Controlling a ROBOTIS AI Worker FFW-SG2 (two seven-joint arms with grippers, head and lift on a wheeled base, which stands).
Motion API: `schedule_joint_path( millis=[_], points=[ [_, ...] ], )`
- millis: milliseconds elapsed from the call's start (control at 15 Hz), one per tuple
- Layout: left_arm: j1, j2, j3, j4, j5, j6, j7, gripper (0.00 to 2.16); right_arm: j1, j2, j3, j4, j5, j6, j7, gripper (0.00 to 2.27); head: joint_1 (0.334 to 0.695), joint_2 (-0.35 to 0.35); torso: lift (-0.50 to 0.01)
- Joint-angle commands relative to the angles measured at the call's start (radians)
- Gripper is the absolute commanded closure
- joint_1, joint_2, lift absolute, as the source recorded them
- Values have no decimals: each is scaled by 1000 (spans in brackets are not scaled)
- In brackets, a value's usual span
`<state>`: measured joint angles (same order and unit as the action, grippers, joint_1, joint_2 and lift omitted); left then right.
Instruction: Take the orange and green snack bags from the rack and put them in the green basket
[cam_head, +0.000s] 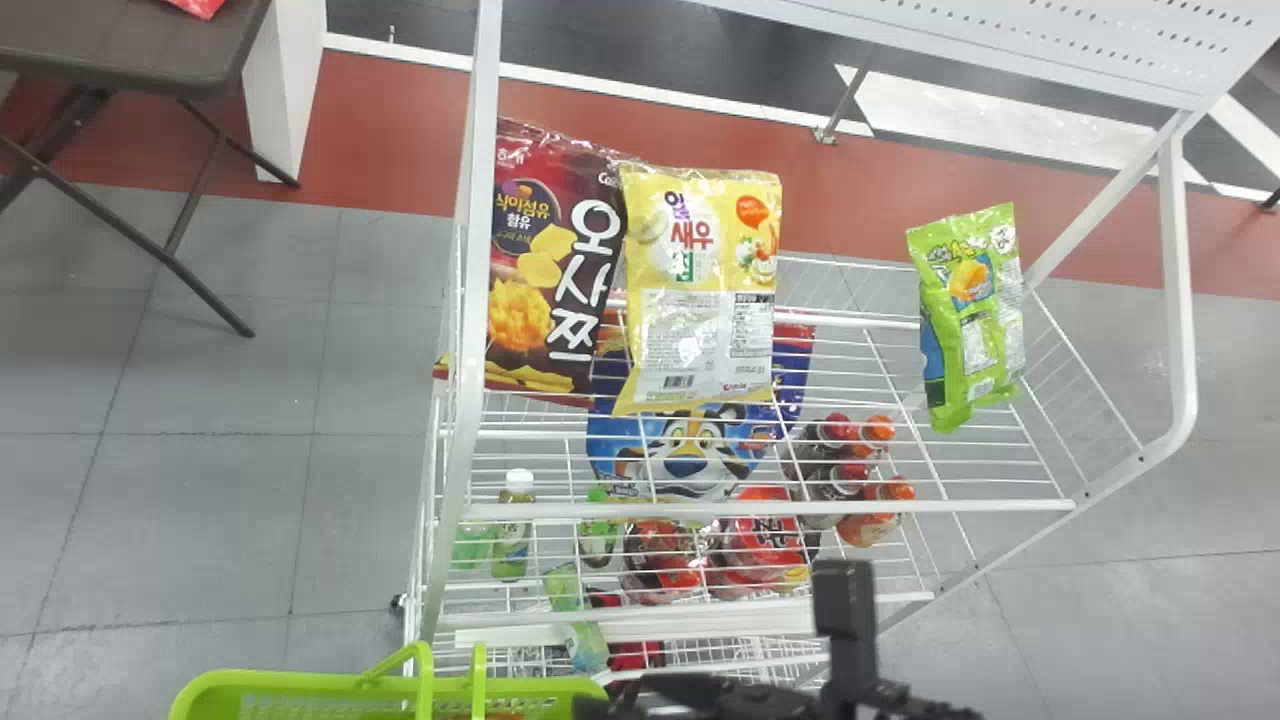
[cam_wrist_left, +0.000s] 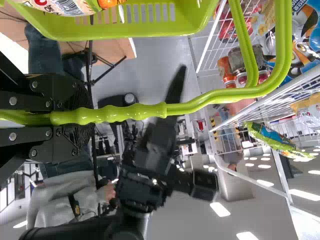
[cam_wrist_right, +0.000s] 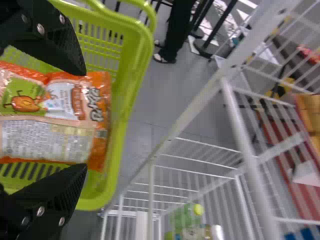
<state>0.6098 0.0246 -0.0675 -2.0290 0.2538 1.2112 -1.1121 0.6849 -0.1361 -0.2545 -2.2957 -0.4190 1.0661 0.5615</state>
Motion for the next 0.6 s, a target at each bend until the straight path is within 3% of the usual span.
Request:
schedule_joint_path(
  millis=[0, 333, 533],
  points=[
    [1, 0, 0, 0, 1, 0, -2, 2132, 1, 12, -89, -65, -21, -110, -2, 70, 695, -350, 0],
    [4, 1, -1, -5, 2, 0, -5, 2135, -48, 41, -246, -48, -29, -548, -42, 70, 695, -350, 0],
    [10, 3, -3, -10, 2, -3, -8, 2132, -125, 44, -312, 36, -37, -610, -49, 87, 695, -350, 0]
  ],
)
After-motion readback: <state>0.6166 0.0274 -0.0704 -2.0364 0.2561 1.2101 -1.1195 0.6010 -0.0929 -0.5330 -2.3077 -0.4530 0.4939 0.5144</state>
